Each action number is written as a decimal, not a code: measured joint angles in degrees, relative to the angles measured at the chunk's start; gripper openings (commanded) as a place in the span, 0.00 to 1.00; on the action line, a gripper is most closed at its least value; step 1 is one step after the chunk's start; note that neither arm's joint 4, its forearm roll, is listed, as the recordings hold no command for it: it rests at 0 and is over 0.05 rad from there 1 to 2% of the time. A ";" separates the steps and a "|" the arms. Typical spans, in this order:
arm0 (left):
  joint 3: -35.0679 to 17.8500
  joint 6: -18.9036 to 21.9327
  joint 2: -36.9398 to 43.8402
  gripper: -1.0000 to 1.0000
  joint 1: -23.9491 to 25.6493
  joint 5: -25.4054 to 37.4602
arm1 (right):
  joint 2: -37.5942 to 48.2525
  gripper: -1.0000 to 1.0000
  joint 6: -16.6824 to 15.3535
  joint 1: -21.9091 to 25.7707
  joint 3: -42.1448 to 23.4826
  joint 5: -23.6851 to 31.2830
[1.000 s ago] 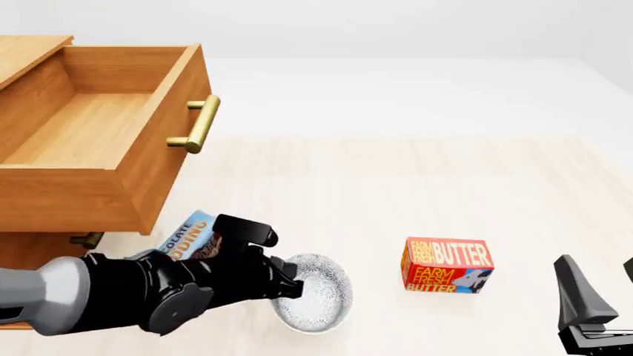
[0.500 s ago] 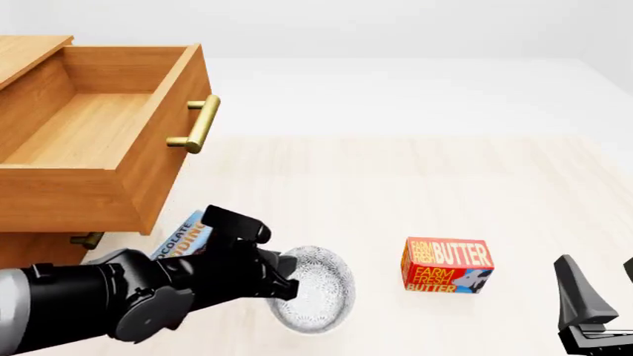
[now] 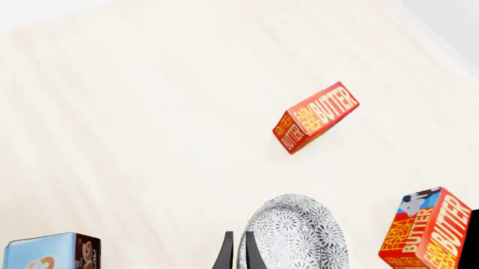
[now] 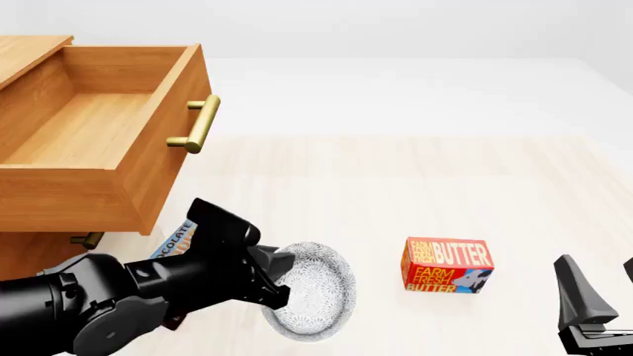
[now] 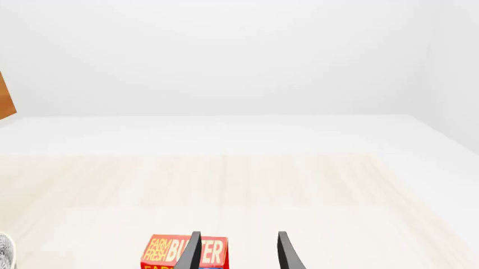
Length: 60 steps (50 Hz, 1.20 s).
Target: Put the bowl in the top drawer of the cabinet.
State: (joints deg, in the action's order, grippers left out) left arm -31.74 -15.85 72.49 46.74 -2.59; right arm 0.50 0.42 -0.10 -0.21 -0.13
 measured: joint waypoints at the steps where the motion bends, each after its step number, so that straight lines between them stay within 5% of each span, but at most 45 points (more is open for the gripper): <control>1: 0.03 0.14 -0.34 0.00 0.01 0.12 | 0.00 1.00 0.00 0.00 0.00 0.00; 60: -2.01 7.30 -23.13 0.00 -0.42 12.60 | 0.00 1.00 0.01 0.00 0.00 0.00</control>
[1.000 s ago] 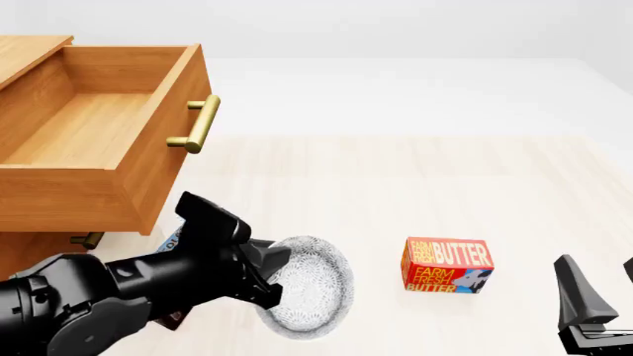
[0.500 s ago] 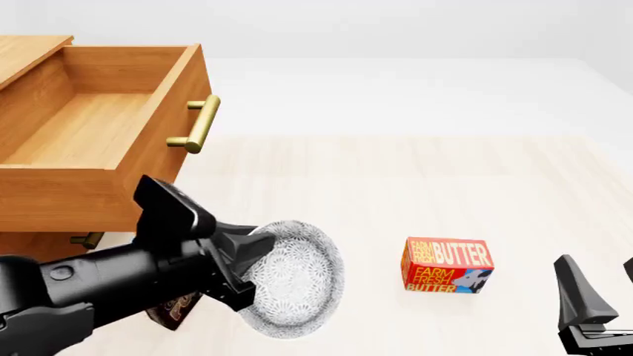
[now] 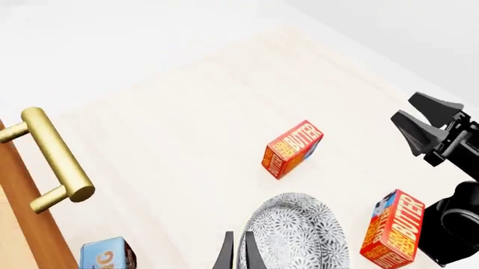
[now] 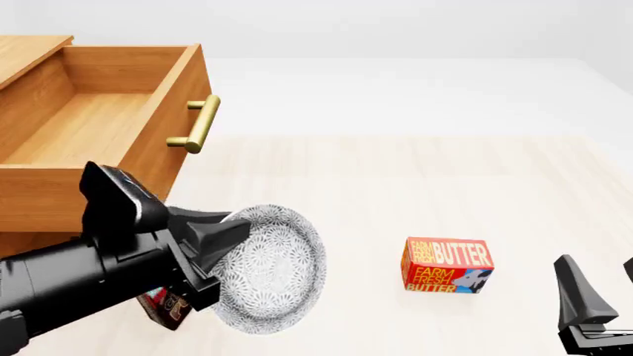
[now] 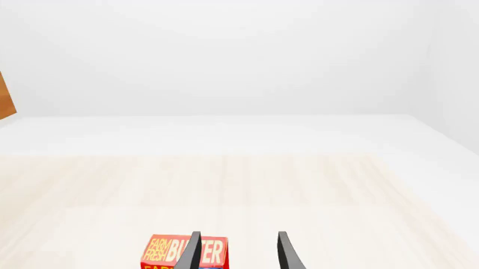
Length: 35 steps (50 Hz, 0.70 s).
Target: Put the bowl in the top drawer of the cabinet.
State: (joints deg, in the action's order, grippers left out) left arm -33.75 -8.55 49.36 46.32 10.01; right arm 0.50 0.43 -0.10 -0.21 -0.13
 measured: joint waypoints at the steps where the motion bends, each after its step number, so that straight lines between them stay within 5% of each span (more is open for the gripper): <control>1: -0.07 0.06 -0.32 0.00 -0.09 0.23 | 0.00 1.00 0.00 0.00 0.00 0.00; 35: -5.06 -0.38 -8.96 0.00 -1.80 7.08 | 0.00 1.00 0.00 0.00 0.00 0.00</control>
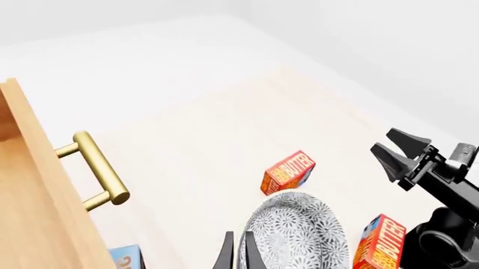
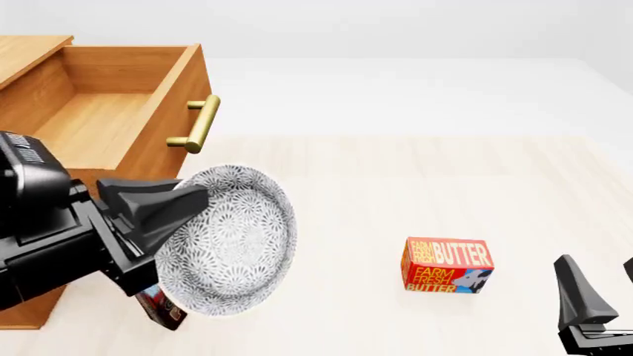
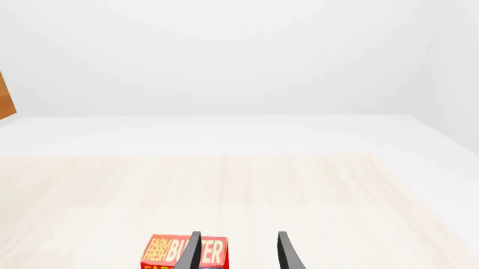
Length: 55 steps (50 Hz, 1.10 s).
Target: Put the bowl in the top drawer of the cabinet.
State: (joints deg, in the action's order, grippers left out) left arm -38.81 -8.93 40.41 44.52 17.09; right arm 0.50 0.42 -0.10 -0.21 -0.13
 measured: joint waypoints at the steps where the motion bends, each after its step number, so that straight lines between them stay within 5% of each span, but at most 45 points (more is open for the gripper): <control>1: -0.20 -0.05 -0.14 0.00 0.02 0.12 | 0.00 1.00 0.00 0.00 0.00 0.00; 55: -12.05 -1.75 -2.04 0.00 -7.68 3.68 | 0.00 1.00 0.00 0.00 0.00 0.00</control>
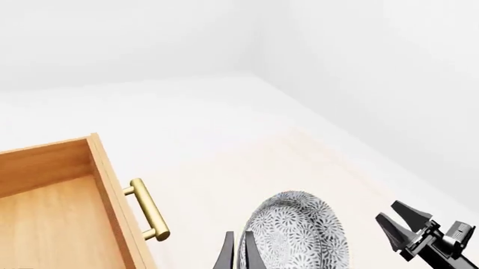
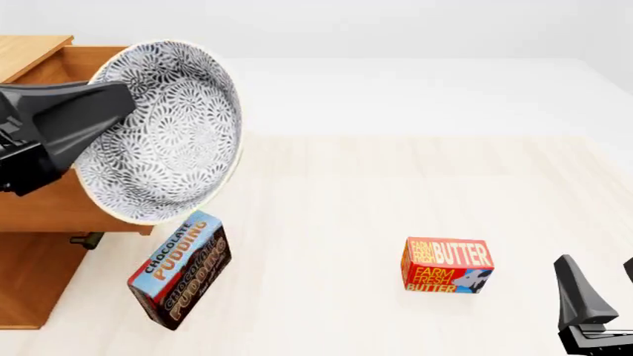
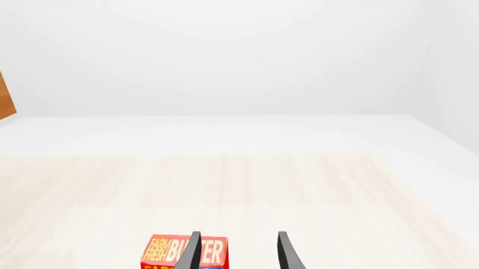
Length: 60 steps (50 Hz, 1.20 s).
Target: Put the bowl in the top drawer of the cabinet.
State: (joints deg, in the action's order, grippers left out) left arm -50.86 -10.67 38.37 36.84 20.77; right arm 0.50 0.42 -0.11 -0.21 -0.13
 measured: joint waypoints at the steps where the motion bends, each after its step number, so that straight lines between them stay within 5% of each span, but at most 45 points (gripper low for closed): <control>1: -0.22 0.02 0.02 0.00 -0.33 0.06 | 0.00 1.00 0.00 0.00 0.00 0.00; 29: -8.10 1.79 3.97 0.00 -10.44 1.74 | 0.00 1.00 0.00 0.00 0.00 0.00; 60: -13.12 -0.60 9.44 0.00 -21.08 1.79 | 0.00 1.00 0.00 0.00 0.00 0.00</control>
State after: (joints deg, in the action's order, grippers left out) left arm -63.98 -11.28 47.81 15.76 22.56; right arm 0.51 0.42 -0.10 -0.21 -0.13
